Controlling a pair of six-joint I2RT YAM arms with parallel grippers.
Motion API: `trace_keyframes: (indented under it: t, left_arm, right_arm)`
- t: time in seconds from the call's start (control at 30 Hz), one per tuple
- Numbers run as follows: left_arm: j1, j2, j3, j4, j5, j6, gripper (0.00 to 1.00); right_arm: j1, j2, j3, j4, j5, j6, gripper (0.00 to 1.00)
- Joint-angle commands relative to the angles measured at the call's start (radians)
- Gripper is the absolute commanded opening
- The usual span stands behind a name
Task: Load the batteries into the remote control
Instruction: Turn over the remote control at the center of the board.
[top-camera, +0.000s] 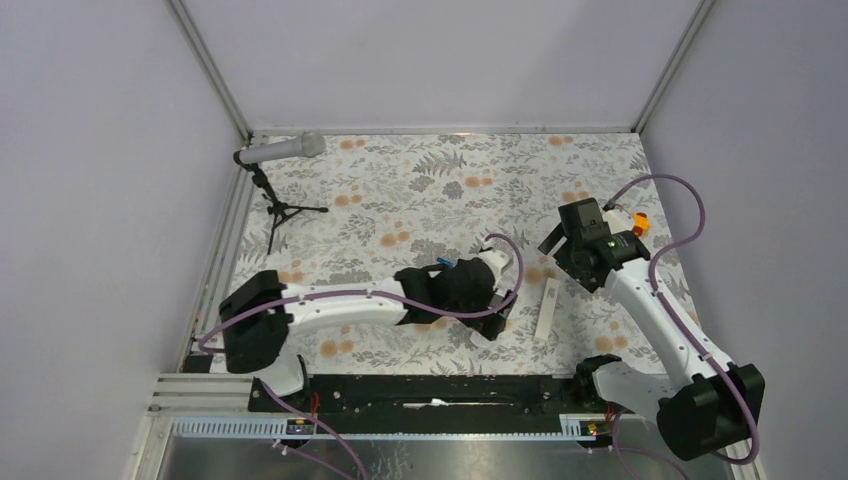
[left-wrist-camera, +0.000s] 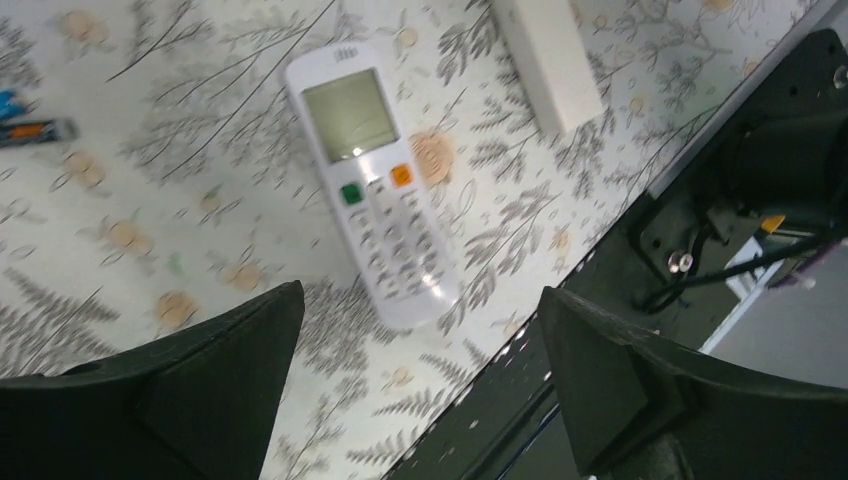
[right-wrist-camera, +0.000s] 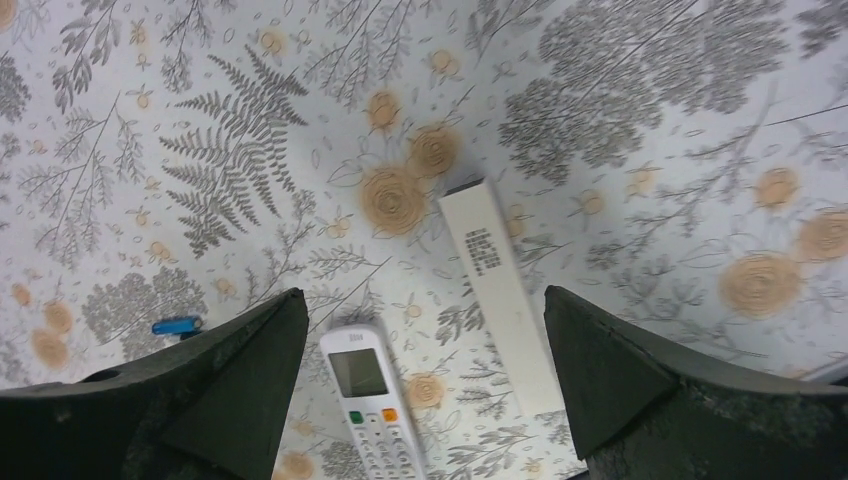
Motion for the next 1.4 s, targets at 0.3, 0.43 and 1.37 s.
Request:
trace_keyframes:
  t: [0.3, 0.43, 1.37]
  left_arm:
    - [-0.078, 0.354, 0.316, -0.118, -0.196, -0.126, 0.79]
    - [-0.078, 0.376, 0.299, -0.119, -0.226, -0.131, 0.91]
    - [-0.01, 0.438, 0.292, -0.117, -0.062, -0.024, 0.58]
  right_arm:
    - [-0.027, -0.163, 0.073, -0.207, 0.281, -0.039, 0.94]
    - [-0.033, -0.202, 0.045, -0.209, 0.263, -0.032, 0.94]
    - [-0.035, -0.217, -0.004, -0.165, 0.166, -0.026, 0.94]
